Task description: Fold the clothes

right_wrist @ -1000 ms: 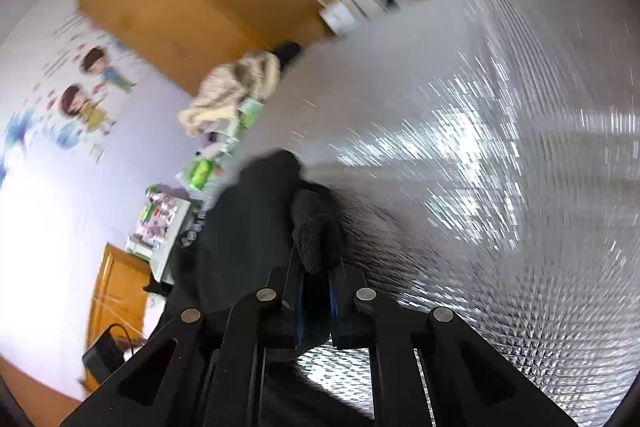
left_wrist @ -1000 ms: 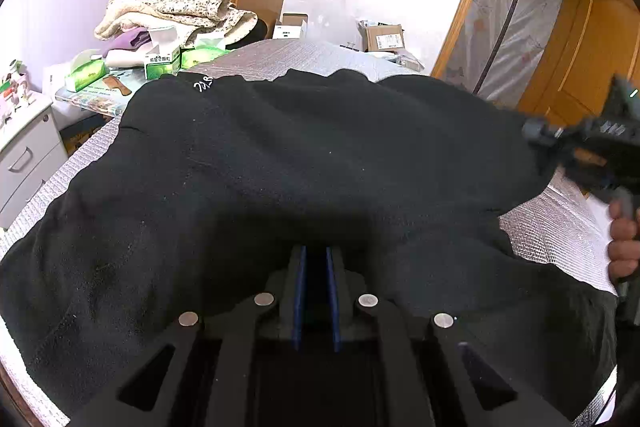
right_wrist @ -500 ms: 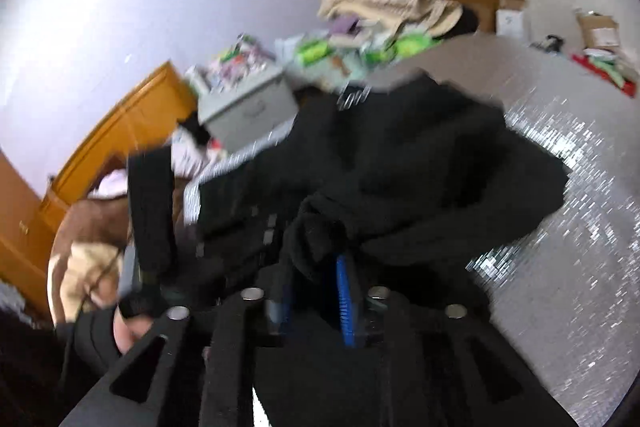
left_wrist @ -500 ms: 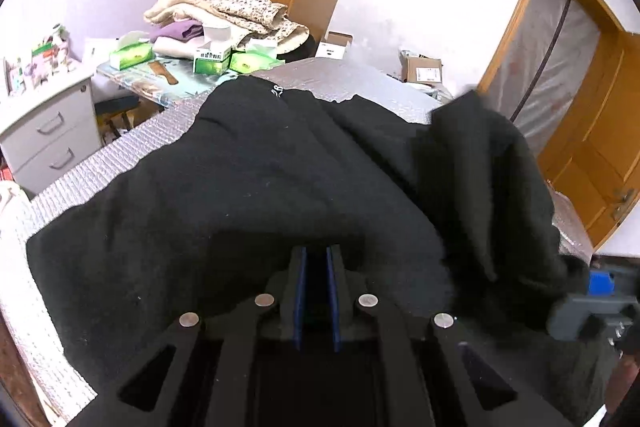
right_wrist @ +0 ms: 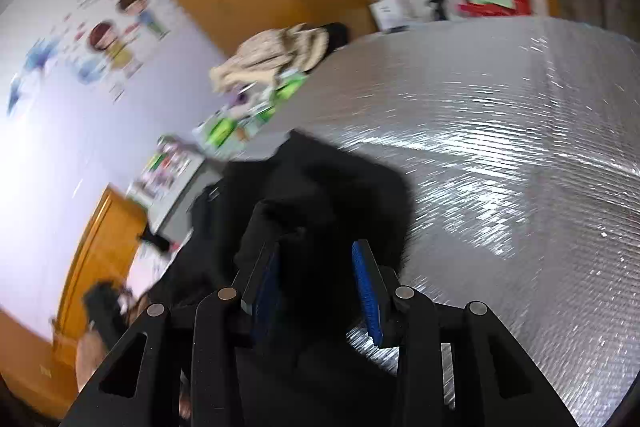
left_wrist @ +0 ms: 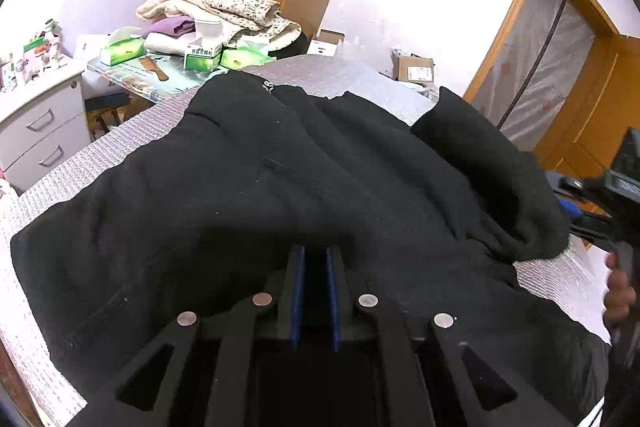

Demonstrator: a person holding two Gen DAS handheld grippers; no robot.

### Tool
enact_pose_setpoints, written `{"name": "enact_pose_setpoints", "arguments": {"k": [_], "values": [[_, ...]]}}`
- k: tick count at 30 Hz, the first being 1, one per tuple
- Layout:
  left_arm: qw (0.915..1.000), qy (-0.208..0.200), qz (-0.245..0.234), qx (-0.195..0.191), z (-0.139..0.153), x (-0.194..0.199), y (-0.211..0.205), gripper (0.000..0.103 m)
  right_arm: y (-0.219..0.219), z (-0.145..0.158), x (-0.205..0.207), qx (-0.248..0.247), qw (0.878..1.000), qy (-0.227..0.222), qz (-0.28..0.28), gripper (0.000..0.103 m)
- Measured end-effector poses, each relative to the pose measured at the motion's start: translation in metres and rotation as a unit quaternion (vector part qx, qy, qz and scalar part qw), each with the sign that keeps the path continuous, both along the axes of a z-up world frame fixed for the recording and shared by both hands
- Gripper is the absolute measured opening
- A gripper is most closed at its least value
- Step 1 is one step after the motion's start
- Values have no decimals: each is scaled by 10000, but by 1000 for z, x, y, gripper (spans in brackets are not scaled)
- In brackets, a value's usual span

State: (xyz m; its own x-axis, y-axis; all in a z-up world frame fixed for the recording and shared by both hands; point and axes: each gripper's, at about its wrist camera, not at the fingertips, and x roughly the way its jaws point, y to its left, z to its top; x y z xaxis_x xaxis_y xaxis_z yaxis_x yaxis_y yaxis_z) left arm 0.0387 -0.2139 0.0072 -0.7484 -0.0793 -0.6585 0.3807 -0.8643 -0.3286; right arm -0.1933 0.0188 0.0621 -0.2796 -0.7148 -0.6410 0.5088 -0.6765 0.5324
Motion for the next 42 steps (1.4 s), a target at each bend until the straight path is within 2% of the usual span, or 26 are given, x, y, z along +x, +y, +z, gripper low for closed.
{"name": "enact_pose_setpoints", "arguments": {"k": [6,9,11,14,17,20,24,25,26,27,31,35,40,42], "values": [[10000,24,-4,77,0,0,-1,10,26,-7,-50,-561,9956,-268,-704,39],[10000,27,3,82,0,0,-1,10,27,-14,-72,-398,9949,-239,-891,39],[9999,47,18,118,0,1,-1,10,10,-26,-85,210,9976,-133,-653,39],[9998,58,42,161,0,1,-3,10,-20,-48,-90,721,9969,-289,-83,39],[9999,37,40,133,0,0,-2,10,-38,-46,-80,847,9961,42,234,42],[9999,25,40,106,0,0,-1,10,-47,-46,-76,716,9961,17,519,43],[10000,12,50,71,0,0,0,10,-66,-49,-69,965,9921,259,760,47],[10000,0,52,49,1,0,0,10,-69,-49,-69,1080,9912,298,710,34],[10000,-13,55,26,1,-1,1,10,-70,-49,-68,1163,9904,337,665,6],[10000,-30,55,3,1,-1,2,10,-69,-46,-67,1158,9905,374,633,6],[9999,-81,56,-96,2,-3,3,10,-36,-25,-56,948,9915,834,330,6],[9998,-112,59,-166,2,-4,5,10,25,-8,-52,855,9906,961,-461,6],[9995,-171,61,-272,3,-6,6,10,102,21,-39,880,9761,1236,-1555,6],[9994,-186,59,-297,3,-7,6,10,124,31,-33,882,9706,1288,-1834,7]]}}
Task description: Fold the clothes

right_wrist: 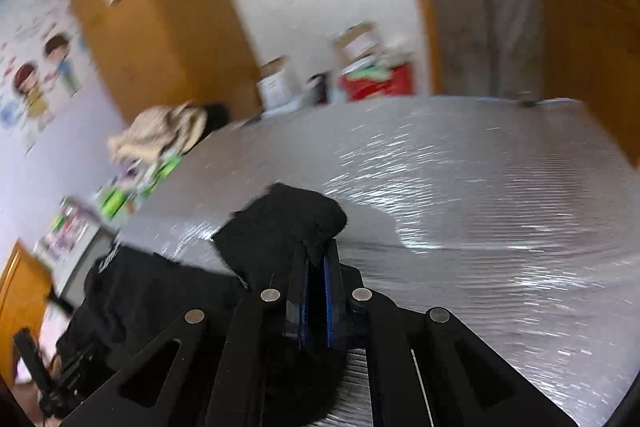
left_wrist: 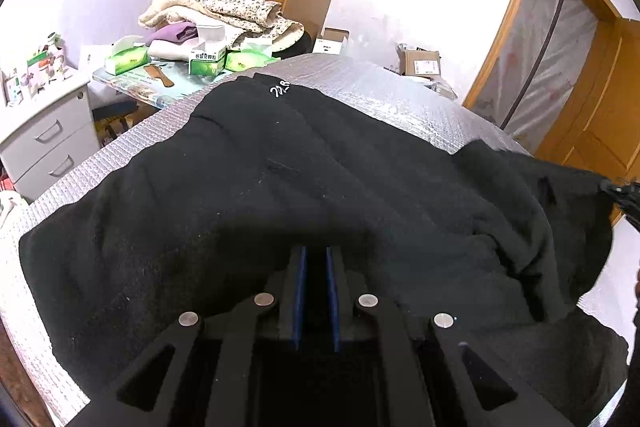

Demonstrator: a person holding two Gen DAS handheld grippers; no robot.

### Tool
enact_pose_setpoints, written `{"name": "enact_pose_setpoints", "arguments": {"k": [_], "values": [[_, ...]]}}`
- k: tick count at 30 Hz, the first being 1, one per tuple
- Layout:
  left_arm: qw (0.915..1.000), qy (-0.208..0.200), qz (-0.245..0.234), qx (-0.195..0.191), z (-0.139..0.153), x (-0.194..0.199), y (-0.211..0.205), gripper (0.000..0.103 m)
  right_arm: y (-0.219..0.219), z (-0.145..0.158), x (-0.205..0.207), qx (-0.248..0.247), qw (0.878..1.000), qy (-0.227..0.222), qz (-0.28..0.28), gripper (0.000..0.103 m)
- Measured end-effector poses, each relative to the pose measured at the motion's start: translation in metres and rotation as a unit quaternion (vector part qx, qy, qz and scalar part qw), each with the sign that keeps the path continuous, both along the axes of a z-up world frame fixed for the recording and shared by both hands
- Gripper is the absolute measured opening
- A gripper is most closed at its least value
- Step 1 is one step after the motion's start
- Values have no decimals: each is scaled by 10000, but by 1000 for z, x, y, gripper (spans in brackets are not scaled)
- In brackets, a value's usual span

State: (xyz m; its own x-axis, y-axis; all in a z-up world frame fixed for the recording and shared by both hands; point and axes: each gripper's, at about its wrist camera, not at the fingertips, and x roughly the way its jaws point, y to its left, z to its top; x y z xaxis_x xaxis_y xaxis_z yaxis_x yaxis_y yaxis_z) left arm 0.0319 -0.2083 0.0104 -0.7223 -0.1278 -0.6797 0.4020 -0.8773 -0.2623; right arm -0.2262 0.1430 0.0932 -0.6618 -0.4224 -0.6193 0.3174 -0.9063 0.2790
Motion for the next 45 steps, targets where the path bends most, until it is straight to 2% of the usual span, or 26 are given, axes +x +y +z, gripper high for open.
{"name": "enact_pose_setpoints", "arguments": {"k": [2,4,9,12,15,18,19,20,23,26,28,31,36,40,45], "values": [[10000,-9,-1,-17,0,0,0,10,15,9,6,-31,9998,55,-174,10],[10000,-10,0,-20,0,-1,0,10,20,14,15,-60,9999,101,-43,10],[10000,-31,0,-61,0,-2,0,10,-4,13,28,-111,9950,47,990,11],[10000,-33,-1,-70,0,-2,1,10,-11,8,31,-189,9924,-22,1216,11],[10000,-27,-1,-66,0,-2,1,10,-5,1,27,-313,9948,-55,967,11],[10000,-17,-3,-49,0,-1,1,10,22,-9,25,-475,9976,-236,438,11],[10000,-17,-3,-47,0,-2,0,10,31,-13,25,-469,9980,-321,280,12],[10000,-16,-3,-44,0,-2,0,10,42,-20,24,-454,9977,-469,187,19],[10000,-39,2,-85,1,-2,0,10,57,-35,27,-473,9947,-843,358,33],[9994,-151,31,-308,4,-4,5,10,67,-41,33,-486,9926,-952,569,35],[9990,-184,-18,-406,7,-5,12,10,81,-35,34,-638,9934,-862,400,36],[9990,44,-343,-280,20,-9,29,10,104,-26,21,-1086,9909,-797,21,38],[9937,307,-976,-450,36,-22,68,12,109,-36,-14,-1459,9822,-1167,-197,39],[9883,171,-1405,-564,28,-36,91,12,86,-53,-46,-1226,9816,-1461,-41,39],[9843,-174,-1680,-504,12,-50,106,12,58,-74,-70,-634,9855,-1572,49,39]]}}
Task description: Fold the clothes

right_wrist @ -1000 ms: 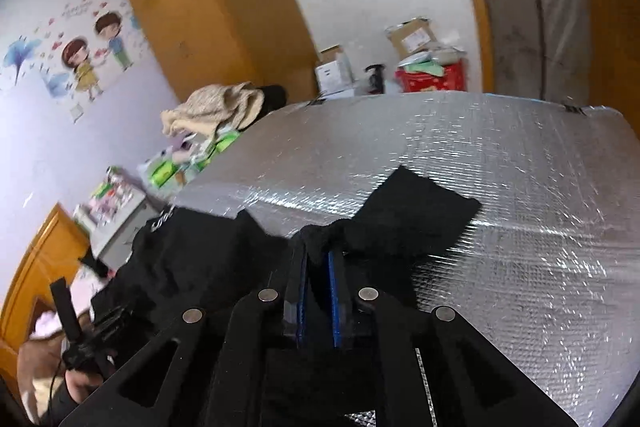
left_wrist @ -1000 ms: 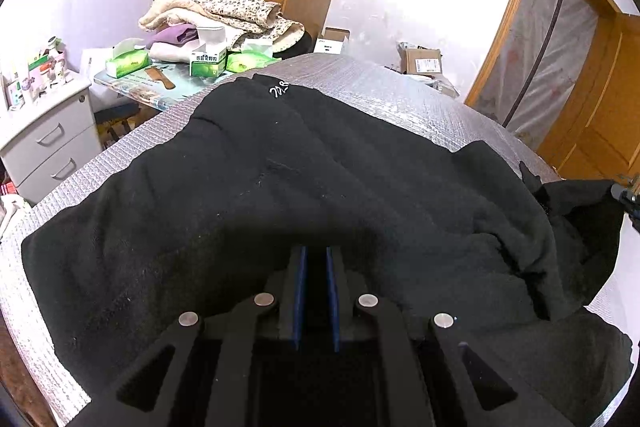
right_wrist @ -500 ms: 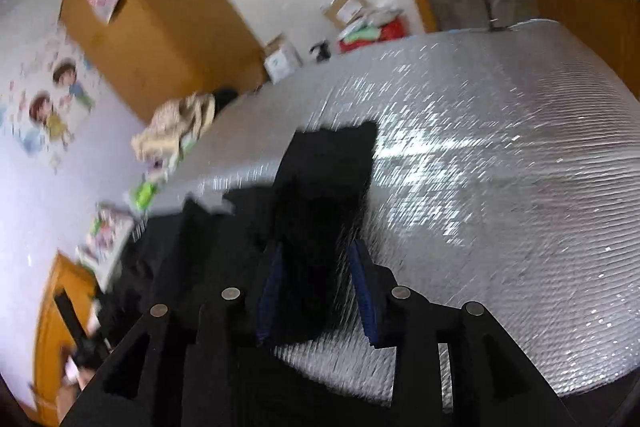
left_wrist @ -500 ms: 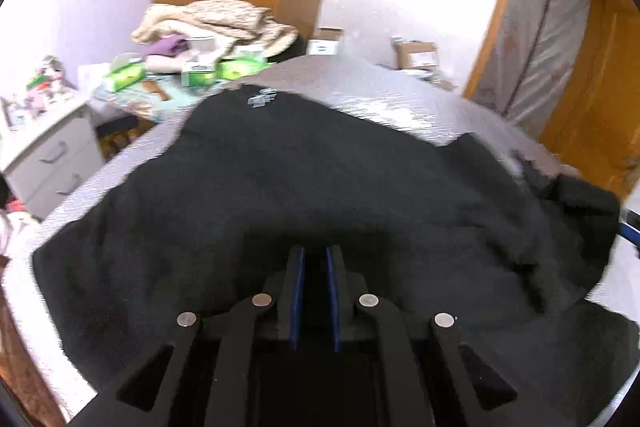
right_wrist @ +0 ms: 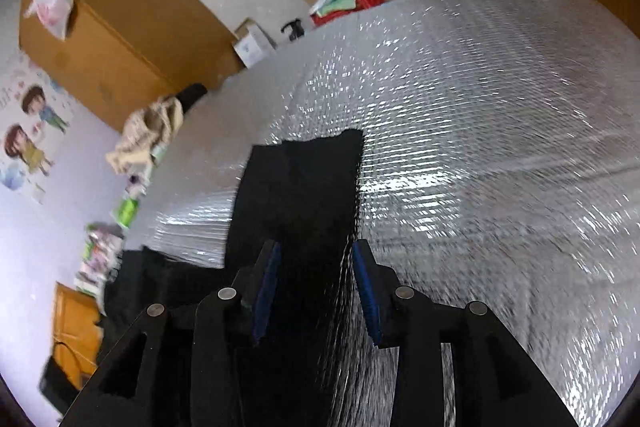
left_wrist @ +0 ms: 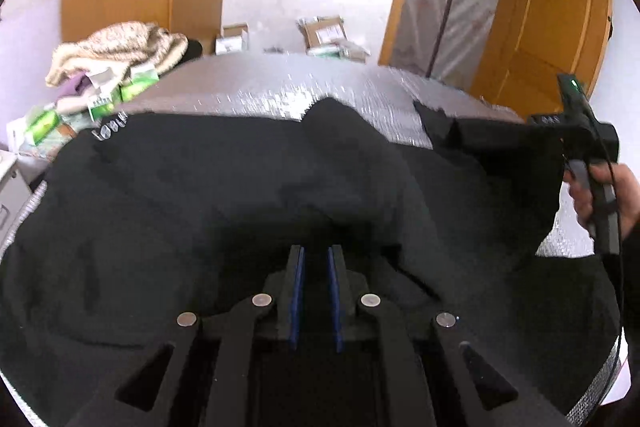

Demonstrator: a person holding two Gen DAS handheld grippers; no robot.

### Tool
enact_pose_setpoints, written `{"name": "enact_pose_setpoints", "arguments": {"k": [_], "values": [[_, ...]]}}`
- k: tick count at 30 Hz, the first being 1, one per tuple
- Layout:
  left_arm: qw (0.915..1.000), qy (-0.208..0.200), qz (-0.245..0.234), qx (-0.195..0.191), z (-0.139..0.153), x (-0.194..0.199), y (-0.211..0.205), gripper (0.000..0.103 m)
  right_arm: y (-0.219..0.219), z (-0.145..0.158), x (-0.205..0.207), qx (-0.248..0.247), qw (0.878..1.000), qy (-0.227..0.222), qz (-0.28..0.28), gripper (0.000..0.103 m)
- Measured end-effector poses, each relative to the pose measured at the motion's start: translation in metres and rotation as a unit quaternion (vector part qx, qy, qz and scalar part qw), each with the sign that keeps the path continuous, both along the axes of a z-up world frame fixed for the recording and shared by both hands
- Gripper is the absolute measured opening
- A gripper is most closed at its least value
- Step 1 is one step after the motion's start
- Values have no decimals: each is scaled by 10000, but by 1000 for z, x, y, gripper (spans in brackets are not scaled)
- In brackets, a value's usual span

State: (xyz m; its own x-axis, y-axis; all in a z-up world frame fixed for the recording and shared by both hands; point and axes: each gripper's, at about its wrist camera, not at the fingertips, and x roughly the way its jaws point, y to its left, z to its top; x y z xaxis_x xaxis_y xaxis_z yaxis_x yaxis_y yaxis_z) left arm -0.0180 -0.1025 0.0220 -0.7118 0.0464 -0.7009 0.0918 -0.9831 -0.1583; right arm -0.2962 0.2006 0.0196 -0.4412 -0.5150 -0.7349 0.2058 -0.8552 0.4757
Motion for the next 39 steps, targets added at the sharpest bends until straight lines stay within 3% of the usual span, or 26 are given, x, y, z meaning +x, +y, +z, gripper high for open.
{"name": "enact_pose_setpoints", "arguments": {"k": [4,6,7,8,12,17,27,33,36,39], "values": [[9998,-195,-19,94,-7,-7,-2,12,-26,-12,-9,524,9984,29,198,39],[9998,-195,-21,95,-8,-6,-2,12,-37,-12,-10,846,9956,251,306,37],[9997,-194,-22,110,-8,-6,-2,12,-41,-12,-11,1023,9938,308,314,25],[9997,-195,-23,126,-8,-6,-2,12,-43,-12,-12,1185,9920,354,271,3],[9996,-182,-28,234,-8,-5,-5,12,-23,-5,-8,1078,9929,495,-65,4],[9995,-181,-27,261,-6,-6,-5,12,47,14,15,936,9889,681,-928,4],[9995,-191,-26,249,-7,-7,-5,12,190,18,105,820,9570,357,-2761,4],[9996,-202,-23,187,-6,-8,-4,12,221,11,149,691,9458,80,-3174,8],[9997,-208,-21,147,-6,-8,-3,12,220,23,151,734,9454,294,-3161,14],[9997,-212,-19,98,-6,-8,-2,12,214,32,144,808,9501,533,-2966,27]]}}
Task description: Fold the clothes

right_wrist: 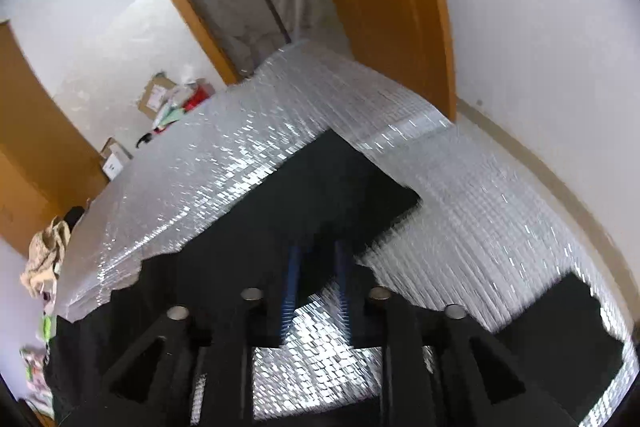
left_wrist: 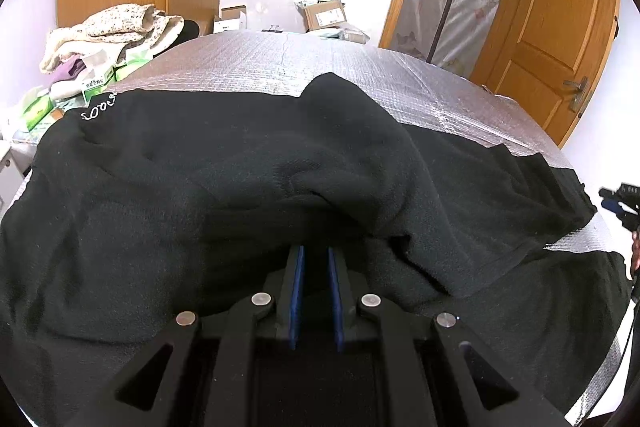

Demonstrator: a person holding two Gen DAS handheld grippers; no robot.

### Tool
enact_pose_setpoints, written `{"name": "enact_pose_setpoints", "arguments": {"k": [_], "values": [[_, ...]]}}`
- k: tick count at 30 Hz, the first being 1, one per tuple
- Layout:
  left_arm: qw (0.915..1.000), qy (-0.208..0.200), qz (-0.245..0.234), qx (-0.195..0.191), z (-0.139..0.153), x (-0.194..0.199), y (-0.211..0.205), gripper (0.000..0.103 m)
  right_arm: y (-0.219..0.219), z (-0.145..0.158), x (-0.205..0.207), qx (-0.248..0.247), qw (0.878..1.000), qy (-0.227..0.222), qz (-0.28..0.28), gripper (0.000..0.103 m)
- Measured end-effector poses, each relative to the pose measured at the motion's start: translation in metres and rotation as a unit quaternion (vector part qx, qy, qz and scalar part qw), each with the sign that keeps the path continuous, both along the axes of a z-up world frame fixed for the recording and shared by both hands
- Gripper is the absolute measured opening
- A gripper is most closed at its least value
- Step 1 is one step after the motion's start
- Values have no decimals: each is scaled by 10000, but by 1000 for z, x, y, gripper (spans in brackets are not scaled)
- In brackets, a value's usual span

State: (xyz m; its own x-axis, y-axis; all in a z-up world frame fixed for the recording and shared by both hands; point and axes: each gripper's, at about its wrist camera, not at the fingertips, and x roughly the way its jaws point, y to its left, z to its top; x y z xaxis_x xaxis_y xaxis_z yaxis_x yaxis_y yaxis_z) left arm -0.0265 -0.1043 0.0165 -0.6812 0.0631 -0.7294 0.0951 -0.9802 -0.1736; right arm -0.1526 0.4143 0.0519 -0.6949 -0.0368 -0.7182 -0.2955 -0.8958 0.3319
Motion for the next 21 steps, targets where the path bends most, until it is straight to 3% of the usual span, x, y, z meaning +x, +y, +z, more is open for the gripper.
{"name": "enact_pose_setpoints", "arguments": {"k": [8,11,16,21], "values": [[10000,2,-8,9,-1,0,0,12,-56,-32,-43,511,9900,-560,1194,30],[10000,-12,-5,-80,0,0,3,12,-56,-33,-44,1068,9866,-574,1093,28],[10000,-14,-9,-82,0,-1,0,12,-31,-33,-32,1343,9880,-660,375,27],[9999,-21,-15,-117,-1,-1,0,12,-12,-32,-17,1345,9885,-679,157,27]]}}
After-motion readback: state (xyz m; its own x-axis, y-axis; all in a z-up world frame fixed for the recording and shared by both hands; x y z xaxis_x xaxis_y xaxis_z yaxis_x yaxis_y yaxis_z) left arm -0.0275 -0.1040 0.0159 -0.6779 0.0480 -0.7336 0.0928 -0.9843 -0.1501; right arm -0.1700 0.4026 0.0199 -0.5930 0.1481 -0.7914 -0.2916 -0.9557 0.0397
